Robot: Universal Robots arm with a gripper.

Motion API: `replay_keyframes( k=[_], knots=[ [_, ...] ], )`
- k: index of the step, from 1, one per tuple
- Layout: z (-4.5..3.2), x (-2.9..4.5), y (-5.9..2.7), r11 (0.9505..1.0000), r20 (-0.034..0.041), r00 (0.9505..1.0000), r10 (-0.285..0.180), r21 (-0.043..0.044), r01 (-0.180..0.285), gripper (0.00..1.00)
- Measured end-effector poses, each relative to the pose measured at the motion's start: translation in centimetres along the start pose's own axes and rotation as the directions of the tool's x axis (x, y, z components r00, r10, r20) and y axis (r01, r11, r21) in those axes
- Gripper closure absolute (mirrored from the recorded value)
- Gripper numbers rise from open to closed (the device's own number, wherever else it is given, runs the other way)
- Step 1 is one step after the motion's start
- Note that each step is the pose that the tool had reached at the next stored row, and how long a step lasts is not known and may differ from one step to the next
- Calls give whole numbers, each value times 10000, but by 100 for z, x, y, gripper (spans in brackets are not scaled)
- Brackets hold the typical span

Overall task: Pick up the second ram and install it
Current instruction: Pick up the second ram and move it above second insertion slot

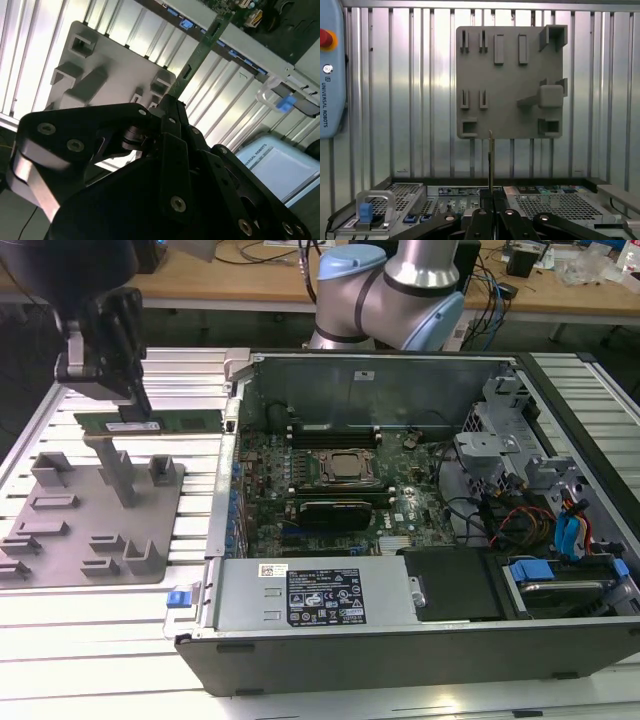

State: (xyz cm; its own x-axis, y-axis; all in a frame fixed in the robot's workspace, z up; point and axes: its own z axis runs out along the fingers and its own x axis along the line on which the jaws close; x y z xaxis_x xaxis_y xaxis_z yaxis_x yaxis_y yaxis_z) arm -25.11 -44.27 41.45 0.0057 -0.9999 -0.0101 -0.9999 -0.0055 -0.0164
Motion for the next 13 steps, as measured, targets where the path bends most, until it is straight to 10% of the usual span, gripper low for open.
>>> replay_keyframes(
  k=[13],
  knots=[
    [12, 4, -703, 10000, 0, 10000, -1, 0, 1, 91]
  ],
)
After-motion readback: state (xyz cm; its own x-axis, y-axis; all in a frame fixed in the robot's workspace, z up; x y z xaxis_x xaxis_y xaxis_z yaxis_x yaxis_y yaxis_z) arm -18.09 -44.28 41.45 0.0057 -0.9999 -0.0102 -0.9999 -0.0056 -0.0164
